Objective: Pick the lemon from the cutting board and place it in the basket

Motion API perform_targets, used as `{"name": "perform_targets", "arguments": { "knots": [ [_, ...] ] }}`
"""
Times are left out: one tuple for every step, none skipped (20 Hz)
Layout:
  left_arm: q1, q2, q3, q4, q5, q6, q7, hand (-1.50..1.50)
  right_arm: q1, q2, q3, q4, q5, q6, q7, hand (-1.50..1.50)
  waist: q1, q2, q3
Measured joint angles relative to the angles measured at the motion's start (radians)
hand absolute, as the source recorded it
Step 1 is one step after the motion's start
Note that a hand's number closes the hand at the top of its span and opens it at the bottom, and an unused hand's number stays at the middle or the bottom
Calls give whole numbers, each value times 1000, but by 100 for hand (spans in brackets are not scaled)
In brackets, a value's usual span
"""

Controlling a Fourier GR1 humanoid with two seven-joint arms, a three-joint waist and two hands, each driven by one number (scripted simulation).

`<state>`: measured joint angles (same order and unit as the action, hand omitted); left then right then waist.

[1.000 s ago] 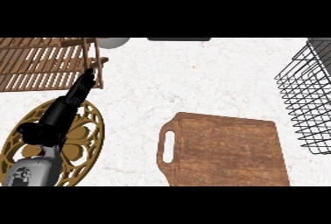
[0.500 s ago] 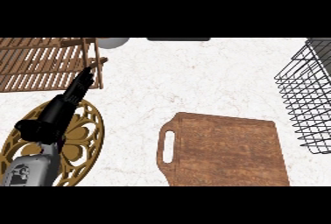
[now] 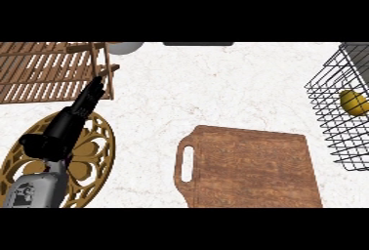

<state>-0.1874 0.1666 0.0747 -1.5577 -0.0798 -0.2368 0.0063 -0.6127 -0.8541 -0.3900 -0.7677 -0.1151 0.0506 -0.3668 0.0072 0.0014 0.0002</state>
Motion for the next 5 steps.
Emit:
{"name": "perform_targets", "arguments": {
  "knots": [
    [12,0,-1,-4,-1,-3,-8,0,-11,-17,-16,13,-18,23,15,-150,1,0,0],
    [24,0,-3,-19,2,-5,-3,0,-17,-28,-32,23,-37,37,35,-150,1,-1,0],
    [24,-2,-5,-28,-1,-1,3,0,-23,-44,-52,38,-57,55,53,-150,0,-1,0],
    [33,-4,-7,-41,-1,-1,7,0,-18,-47,-68,49,-76,69,66,-150,-1,-2,0],
    [31,-3,-5,-39,-3,1,6,0,-21,-64,-85,64,-94,88,87,-150,-2,-1,0]
  ]
}}
